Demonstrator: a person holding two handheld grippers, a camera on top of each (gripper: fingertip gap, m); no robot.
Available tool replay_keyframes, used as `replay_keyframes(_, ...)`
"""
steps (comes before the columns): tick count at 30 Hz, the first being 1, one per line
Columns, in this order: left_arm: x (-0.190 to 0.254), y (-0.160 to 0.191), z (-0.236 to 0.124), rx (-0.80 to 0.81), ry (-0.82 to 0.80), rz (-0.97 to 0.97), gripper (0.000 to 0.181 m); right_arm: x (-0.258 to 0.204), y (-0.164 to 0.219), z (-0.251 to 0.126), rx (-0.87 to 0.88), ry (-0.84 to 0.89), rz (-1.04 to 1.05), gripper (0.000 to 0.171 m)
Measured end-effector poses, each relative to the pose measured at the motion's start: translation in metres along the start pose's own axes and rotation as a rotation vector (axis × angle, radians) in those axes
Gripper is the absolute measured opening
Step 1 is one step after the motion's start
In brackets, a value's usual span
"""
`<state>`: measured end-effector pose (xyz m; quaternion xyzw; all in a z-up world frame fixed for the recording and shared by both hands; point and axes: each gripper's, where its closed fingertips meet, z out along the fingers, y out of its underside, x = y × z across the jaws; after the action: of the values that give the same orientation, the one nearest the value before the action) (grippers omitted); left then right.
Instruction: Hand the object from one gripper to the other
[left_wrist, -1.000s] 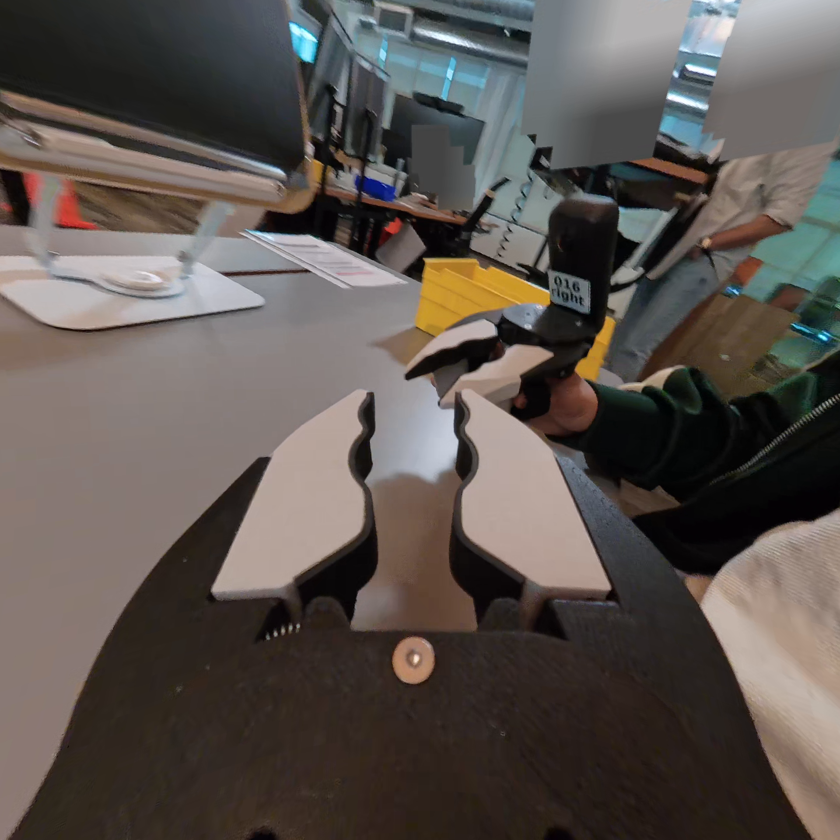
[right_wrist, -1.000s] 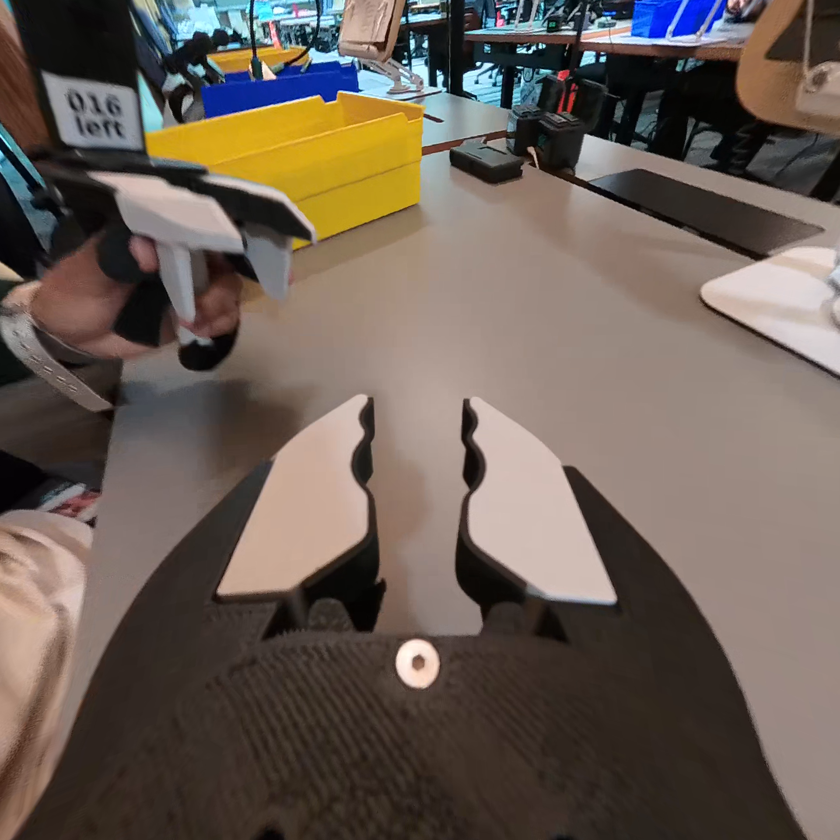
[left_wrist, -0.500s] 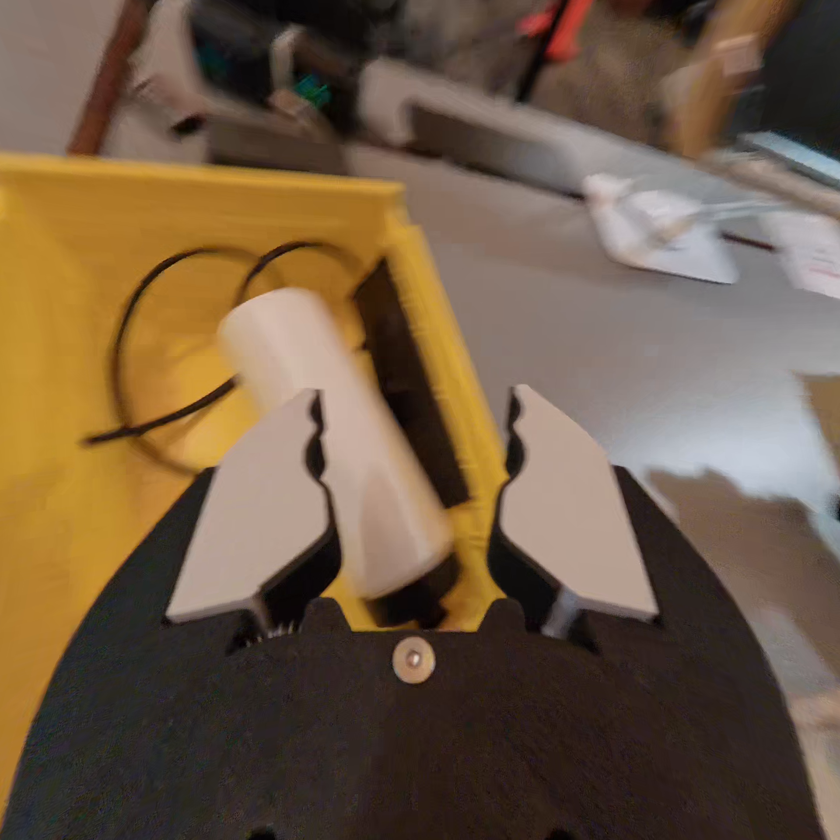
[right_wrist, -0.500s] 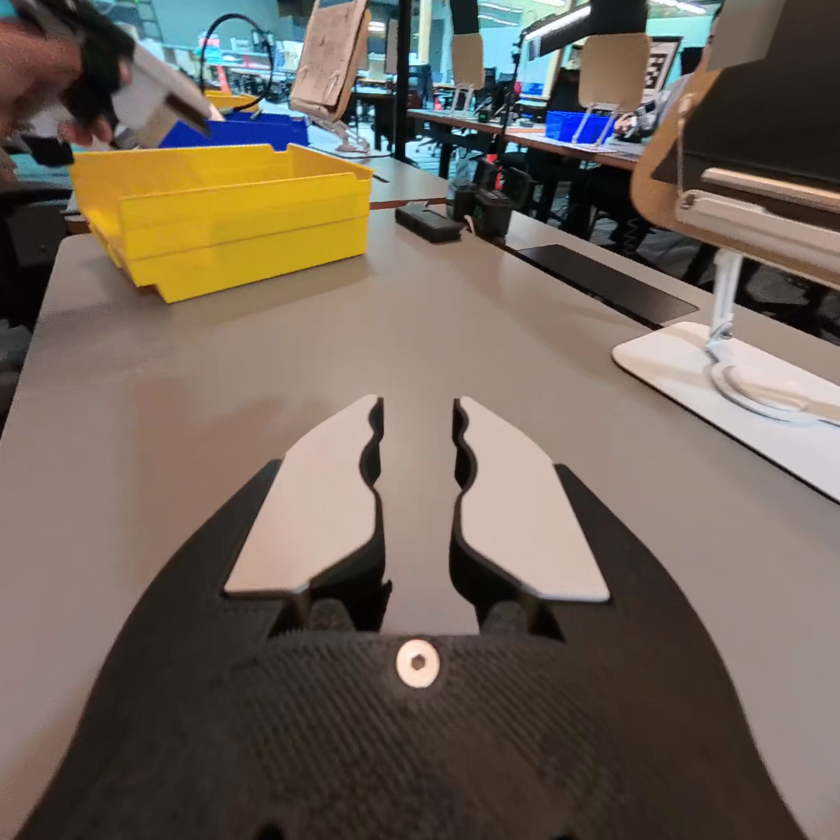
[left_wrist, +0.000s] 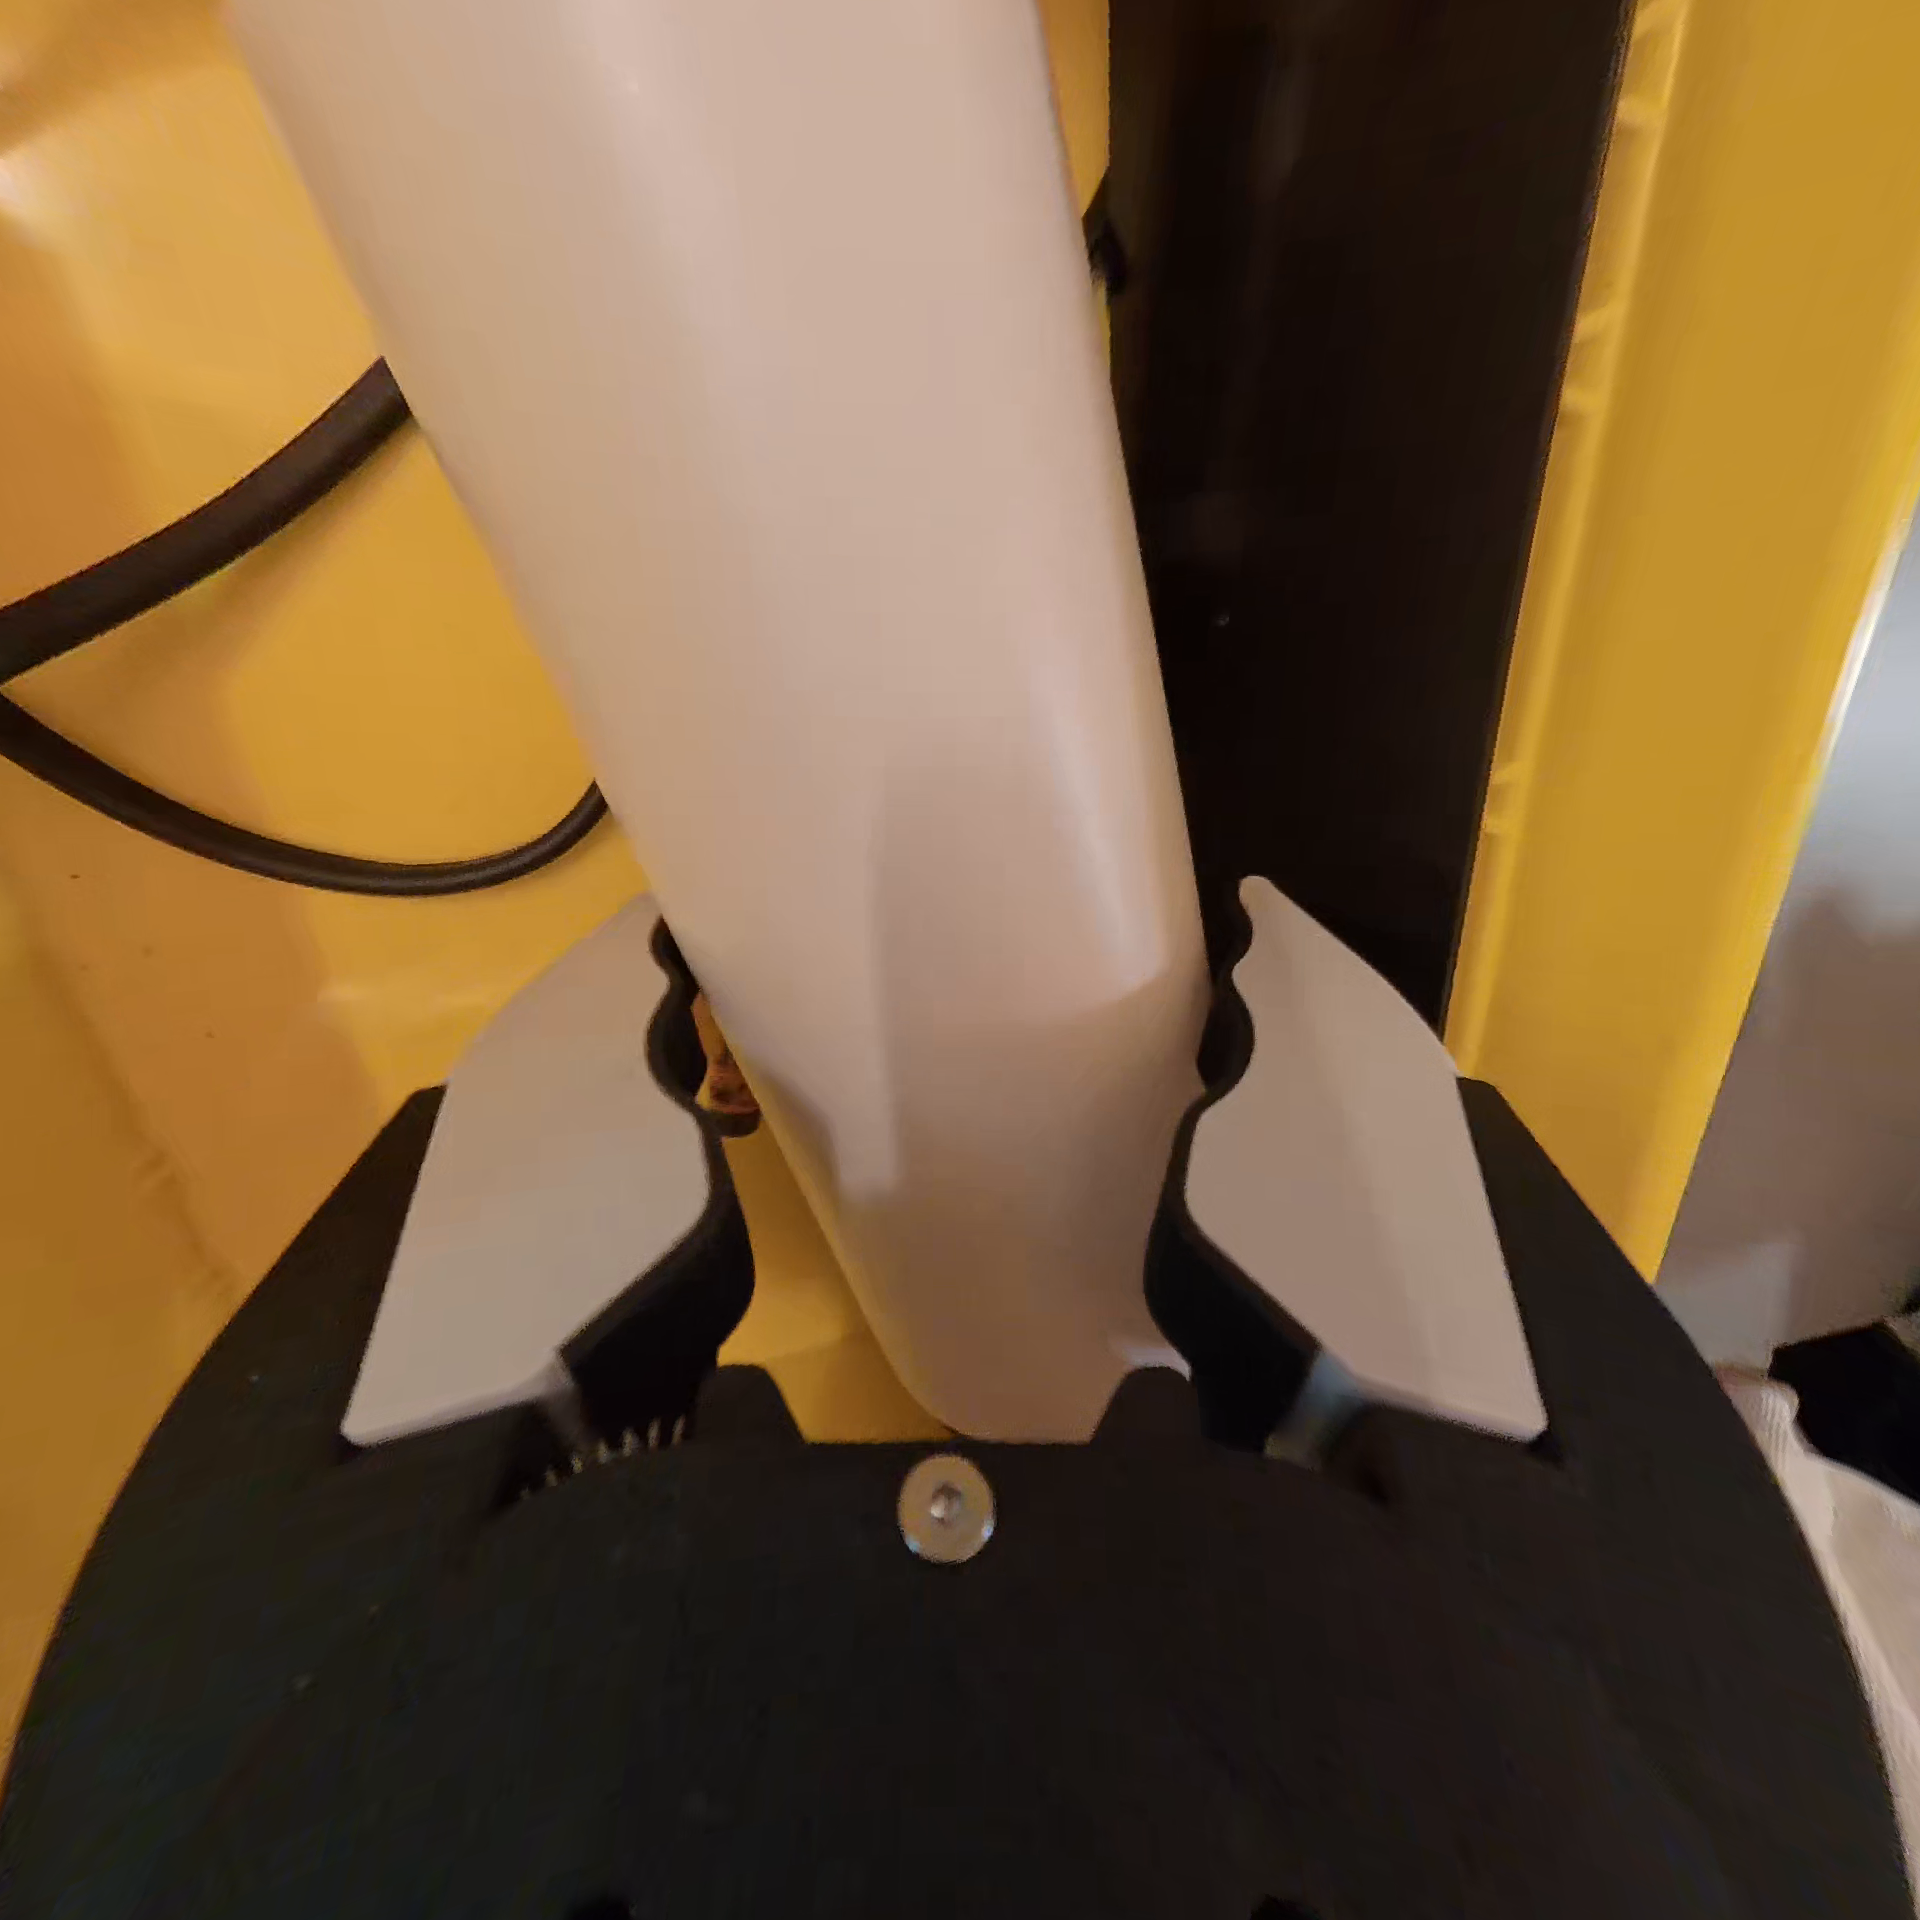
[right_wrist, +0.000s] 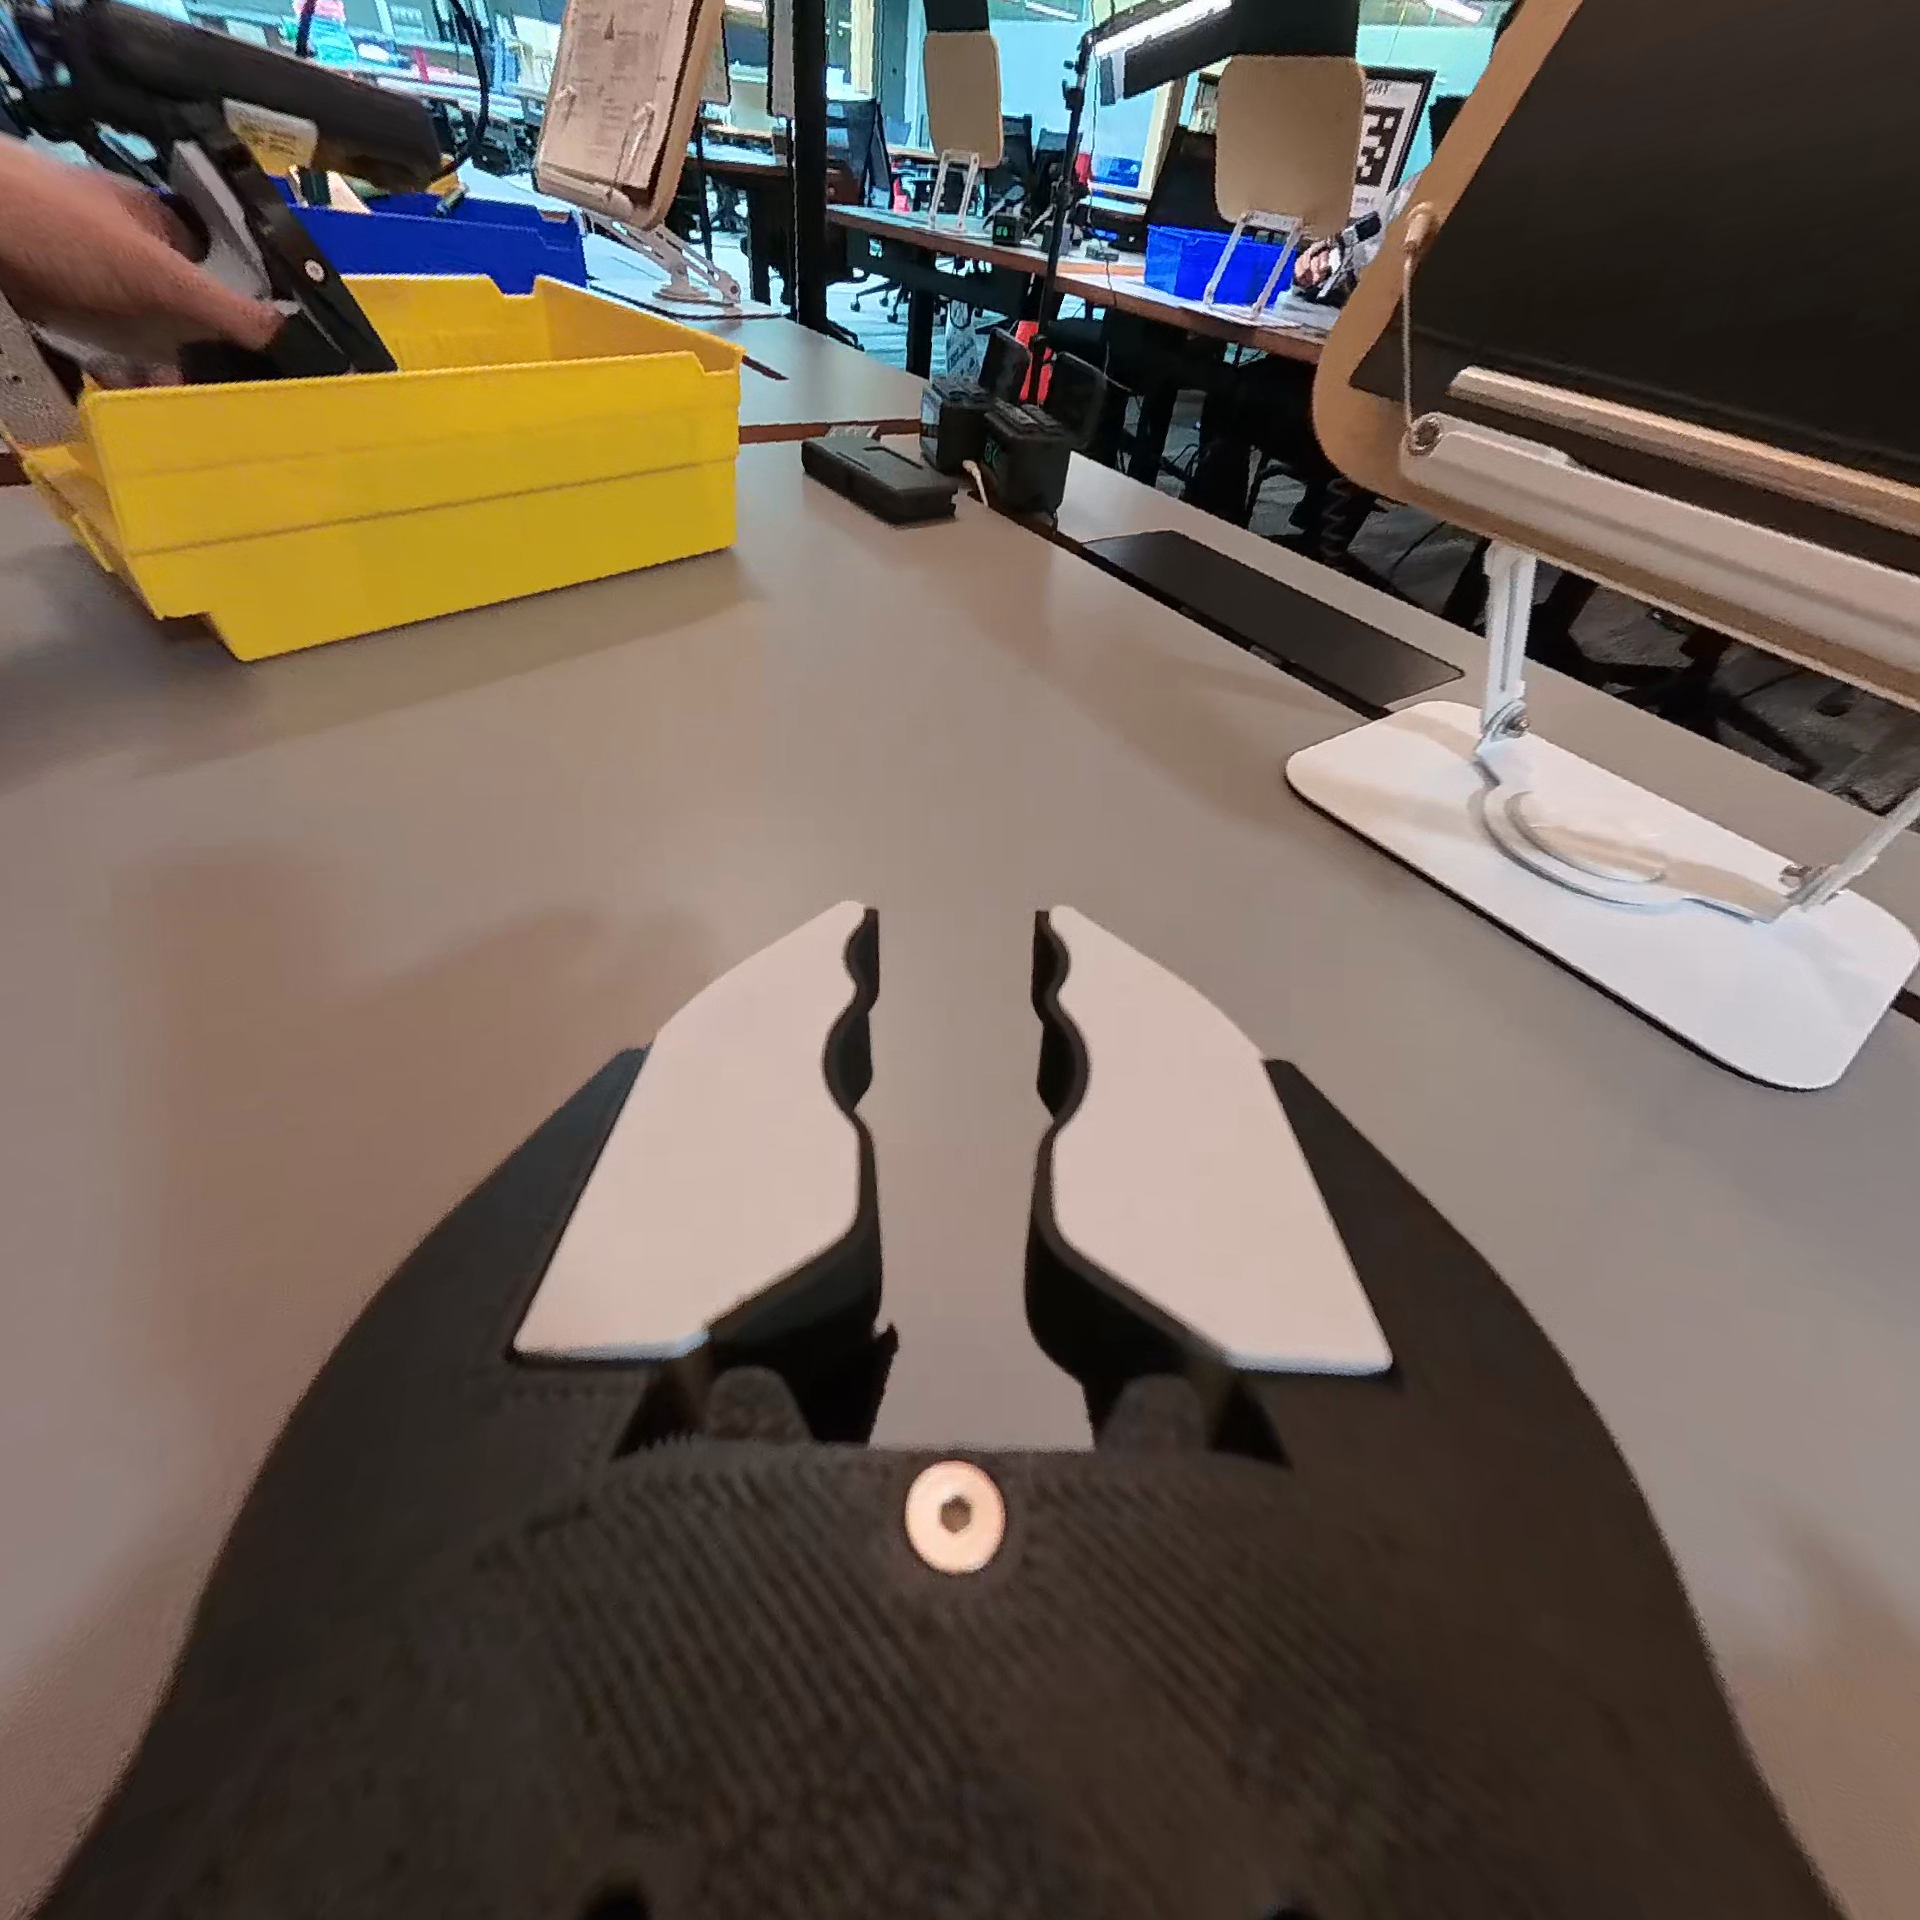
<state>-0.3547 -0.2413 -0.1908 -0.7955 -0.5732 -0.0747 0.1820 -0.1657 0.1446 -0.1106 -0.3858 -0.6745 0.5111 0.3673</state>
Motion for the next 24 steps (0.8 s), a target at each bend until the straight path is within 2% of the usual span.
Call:
replay_keyframes(2,0.000,0.003,-0.003,-0.011,0.031,0.031,0.096,-0.002,0.001,-0.002,-0.013,0.005,-0.025,0.028)
replay_keyframes(5,0.002,-0.013,-0.025,0.151,0.151,-0.008,0.092,-0.003,0.004,-0.006,-0.035,0.020,-0.068,0.028)
replay_keyframes(7,0.001,-0.029,-0.058,0.329,0.221,-0.026,0.092,-0.003,0.006,-0.008,-0.046,0.028,-0.085,0.028)
replay_keyframes(10,-0.002,-0.054,-0.130,0.692,0.255,0.012,0.089,-0.004,0.007,-0.011,-0.048,0.025,-0.079,0.028)
replay_keyframes(13,0.024,-0.060,-0.204,1.075,0.359,0.138,0.089,-0.005,0.006,-0.012,-0.041,0.022,-0.065,0.028)
replay_keyframes(15,0.049,-0.055,-0.232,1.212,0.406,0.229,0.089,-0.007,0.004,-0.013,-0.029,0.013,-0.049,0.028)
replay_keyframes(19,0.109,-0.048,-0.243,1.298,0.391,0.412,0.089,-0.009,-0.011,-0.010,0.044,0.006,0.007,0.028)
replay_keyframes(24,0.226,-0.031,-0.198,1.274,0.496,0.646,0.089,-0.016,-0.081,0.006,0.246,-0.076,0.074,0.033)
